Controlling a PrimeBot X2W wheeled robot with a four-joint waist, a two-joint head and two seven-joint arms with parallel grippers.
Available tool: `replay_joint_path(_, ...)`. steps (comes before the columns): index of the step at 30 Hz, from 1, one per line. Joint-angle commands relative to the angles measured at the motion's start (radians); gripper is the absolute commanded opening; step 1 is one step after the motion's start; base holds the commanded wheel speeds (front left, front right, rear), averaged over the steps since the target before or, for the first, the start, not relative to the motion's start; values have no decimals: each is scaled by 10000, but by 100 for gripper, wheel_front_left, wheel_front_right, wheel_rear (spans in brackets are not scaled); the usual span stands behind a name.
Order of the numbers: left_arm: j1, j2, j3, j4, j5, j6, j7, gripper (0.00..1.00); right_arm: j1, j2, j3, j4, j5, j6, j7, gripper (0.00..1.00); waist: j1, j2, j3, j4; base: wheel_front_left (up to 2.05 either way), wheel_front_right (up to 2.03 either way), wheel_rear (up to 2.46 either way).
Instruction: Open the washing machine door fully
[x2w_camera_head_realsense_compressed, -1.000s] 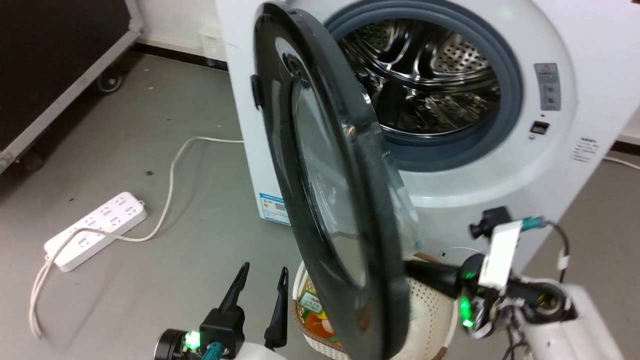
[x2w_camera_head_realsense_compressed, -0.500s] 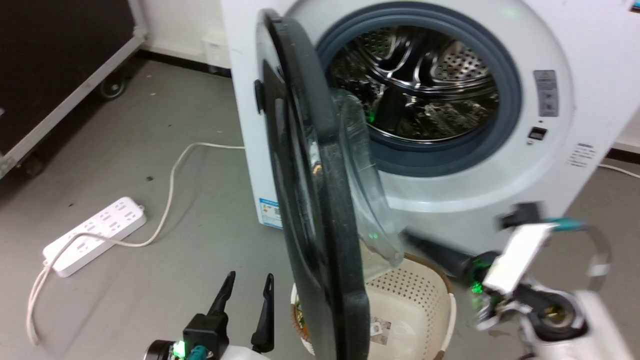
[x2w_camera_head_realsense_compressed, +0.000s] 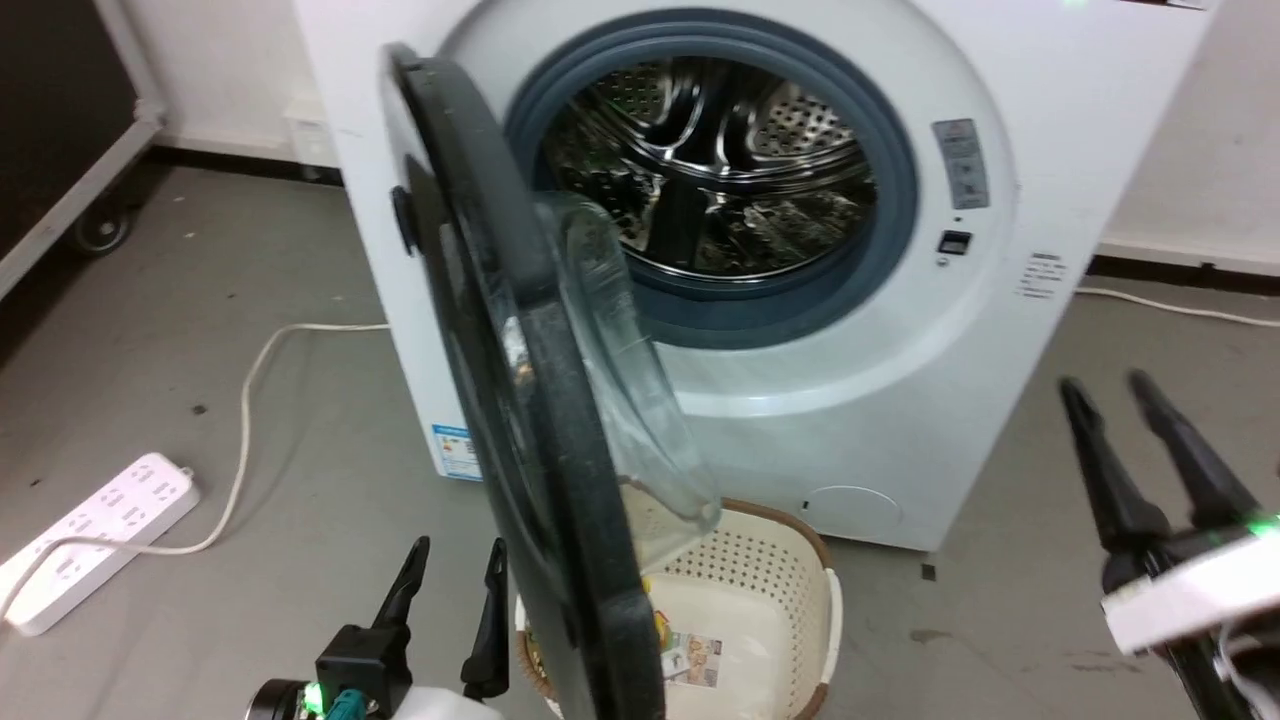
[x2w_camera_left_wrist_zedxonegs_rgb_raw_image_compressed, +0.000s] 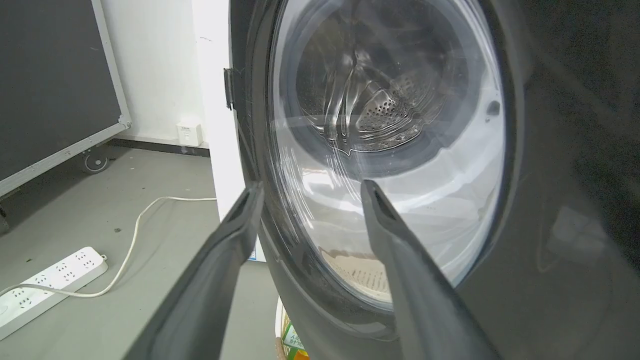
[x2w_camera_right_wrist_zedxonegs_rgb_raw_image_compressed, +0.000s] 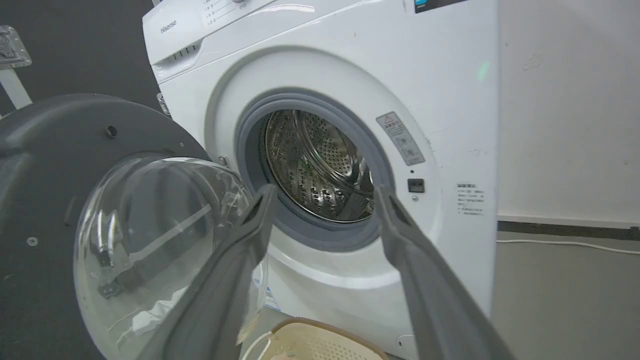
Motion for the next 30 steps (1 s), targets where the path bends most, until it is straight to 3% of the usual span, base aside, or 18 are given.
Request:
replay_joint_path(1, 194, 31, 24, -29, 7, -54, -53, 100, 293, -6, -82, -65, -362, 10, -325, 100, 0, 0, 4, -138, 0, 0, 0)
replay_joint_path(7, 370, 64, 166, -388, 5, -340, -53, 100, 1391, 681, -908, 146, -2876, 10, -2040, 100, 0, 0, 29, -443, 0, 0, 0)
replay_joint_path(12, 565, 35, 255, -729, 70, -546, -53, 100, 2215, 1558, -1285, 229, -3997, 10, -2578, 100, 0, 0, 2, -559, 0, 0, 0)
replay_joint_path(17, 715, -10, 376, -1022, 182, -680, -53, 100, 2792, 2205, -1449, 536, -4376, 10, -2767, 100, 0, 0, -38, -557, 0, 0, 0)
replay_joint_path(26, 990, -153, 574, -1385, 182, -769, -53, 100, 2792, 2403, -1379, 1064, -4298, 10, -2863, 100, 0, 0, -59, -449, 0, 0, 0)
replay_joint_path(27, 1007, -182, 699, -1483, 40, -746, -53, 0, 2747, 2404, -1354, 1075, -4278, 10, -2869, 100, 0, 0, -47, -413, 0, 0, 0)
replay_joint_path(30, 1008, -208, 746, -1676, 47, -733, -53, 0, 2695, 2392, -1345, 1076, -4241, 10, -2873, 100, 0, 0, -33, -356, 0, 0, 0)
